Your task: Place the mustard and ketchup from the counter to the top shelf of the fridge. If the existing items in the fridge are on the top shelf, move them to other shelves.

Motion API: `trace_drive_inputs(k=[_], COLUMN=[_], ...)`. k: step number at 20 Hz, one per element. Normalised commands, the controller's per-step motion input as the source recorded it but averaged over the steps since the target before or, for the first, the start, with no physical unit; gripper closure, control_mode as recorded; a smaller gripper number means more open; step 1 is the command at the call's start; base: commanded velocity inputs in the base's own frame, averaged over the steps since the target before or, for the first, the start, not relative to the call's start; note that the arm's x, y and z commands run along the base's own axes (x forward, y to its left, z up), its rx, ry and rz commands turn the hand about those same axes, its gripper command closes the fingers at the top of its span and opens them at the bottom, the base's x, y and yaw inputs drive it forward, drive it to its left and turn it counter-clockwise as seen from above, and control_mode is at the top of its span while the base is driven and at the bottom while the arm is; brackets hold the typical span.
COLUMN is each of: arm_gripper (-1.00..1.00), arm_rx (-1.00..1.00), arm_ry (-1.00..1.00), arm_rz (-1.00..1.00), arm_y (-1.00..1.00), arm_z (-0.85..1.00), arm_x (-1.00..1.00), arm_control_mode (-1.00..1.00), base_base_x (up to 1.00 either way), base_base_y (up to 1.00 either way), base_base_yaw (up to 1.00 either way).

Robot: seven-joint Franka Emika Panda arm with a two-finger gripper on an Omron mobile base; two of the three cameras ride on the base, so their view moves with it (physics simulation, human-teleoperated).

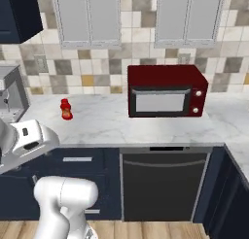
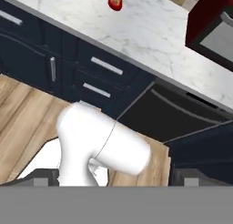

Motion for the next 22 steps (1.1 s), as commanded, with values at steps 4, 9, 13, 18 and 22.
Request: trace_drive_inputs(k=[4,9,13,18,22], arm_gripper=[-1.0,-1.0,-1.0,-1.0,-1.0], arm_rx=[0.0,0.0,0.0,0.0,0.0], arm_ry=[0.0,0.0,0.0,0.0,0.0], arm_rz=[0.0,0.0,0.0,0.0,0.05], arm_y=[0.0,0.0,0.0,0.0,0.04], arm_z=[0.0,0.0,0.0,0.0,0.0], arm_x=[0.0,0.0,0.0,0.0,0.18], arm_control_mode=[1.0,1.0,1.0,1.0,-1.0], base_base_x=[0.73,0.49,0.47,0.56,0.47], base_base_y=[0.07,0.02,0.18,0.27,0.18], base_base_yaw=[0.04,0.08,0.13,0.14,0.11])
